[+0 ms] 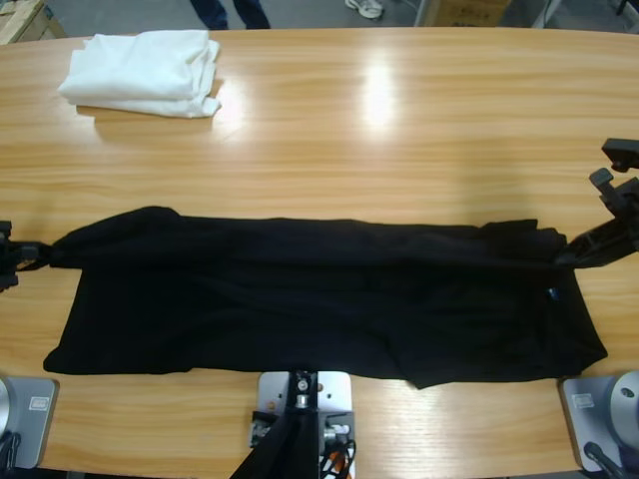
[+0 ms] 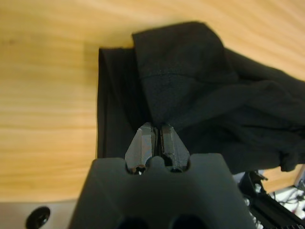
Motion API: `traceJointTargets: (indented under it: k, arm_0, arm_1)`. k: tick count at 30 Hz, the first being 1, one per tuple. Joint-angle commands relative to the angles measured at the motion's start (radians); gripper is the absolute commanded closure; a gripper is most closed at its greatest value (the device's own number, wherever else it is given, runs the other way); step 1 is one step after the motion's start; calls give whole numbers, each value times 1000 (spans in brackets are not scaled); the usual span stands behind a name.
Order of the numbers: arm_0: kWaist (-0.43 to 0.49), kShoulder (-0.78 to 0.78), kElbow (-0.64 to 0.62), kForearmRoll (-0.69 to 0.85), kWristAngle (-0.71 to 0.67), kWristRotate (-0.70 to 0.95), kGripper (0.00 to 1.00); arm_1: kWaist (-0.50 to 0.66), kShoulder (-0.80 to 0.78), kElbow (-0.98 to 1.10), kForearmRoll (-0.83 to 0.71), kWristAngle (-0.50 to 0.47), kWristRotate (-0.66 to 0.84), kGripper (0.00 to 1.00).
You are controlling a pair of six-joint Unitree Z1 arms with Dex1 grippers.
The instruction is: Fold clothes
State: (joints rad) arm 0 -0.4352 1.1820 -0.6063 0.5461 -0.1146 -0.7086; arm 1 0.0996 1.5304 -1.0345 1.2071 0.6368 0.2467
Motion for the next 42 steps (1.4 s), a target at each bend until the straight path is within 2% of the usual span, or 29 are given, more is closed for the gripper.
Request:
traceJointTargets:
  k: [1,5,12,13,15,16,17,18,19,20,21,22,23,24,29,33,36,39,42]
  arm_0:
    - [-11,-41,20,91,-113,-57,1000]
    - [-11,41,8,95,-130,-65,1000]
    - [-7,119,-86,227,-121,-73,1000]
    - [-2,118,-99,246,-116,-73,960]
    - [25,95,-120,284,-88,-71,254]
    - [44,72,-122,290,-85,-69,102]
    - [54,45,-127,290,-85,-65,25]
    - [55,21,-140,290,-87,-63,5]
    - [55,2,-156,290,-96,-63,4]
    - [55,-18,-170,294,-102,-63,4]
    - [54,-34,-183,303,-103,-61,4]
    - [53,-43,-188,312,-103,-61,4]
    - [53,-46,-188,321,-100,-61,4]
    - [53,-47,-186,331,-94,-58,2]
    - [53,-22,-164,272,-61,3,5]
    - [53,99,-161,147,-44,7,28]
    - [61,281,-174,84,-40,4,231]
    - [85,400,-187,66,-37,3,239]
    - [144,447,-177,57,-37,29,239]
  arm_1:
    - [-11,-51,17,75,-42,26,1000]
    - [-11,-76,79,74,-50,26,1000]
    - [-11,-79,82,75,-51,26,1000]
    - [-11,-79,82,75,-52,26,1000]
    - [-11,-75,82,73,-52,26,1000]
    - [-11,-72,82,72,-53,26,1000]
    - [-9,-70,81,70,-54,26,1000]
    - [-9,-69,80,69,-54,26,1000]
    - [-9,-69,80,65,-54,27,1000]
    - [-9,-69,79,56,-51,35,923]
    - [-9,-68,76,47,-52,51,498]
    - [0,-68,69,36,-44,62,264]
    - [16,-72,64,15,-26,63,86]
    - [38,-76,61,-7,-12,65,11]
    - [98,-106,57,-106,-22,65,0]
    - [166,-128,57,-205,4,51,0]
    - [199,-112,58,-225,6,56,0]
    - [199,-138,71,-221,1,59,8]
    - [199,-142,96,-224,-6,59,13]
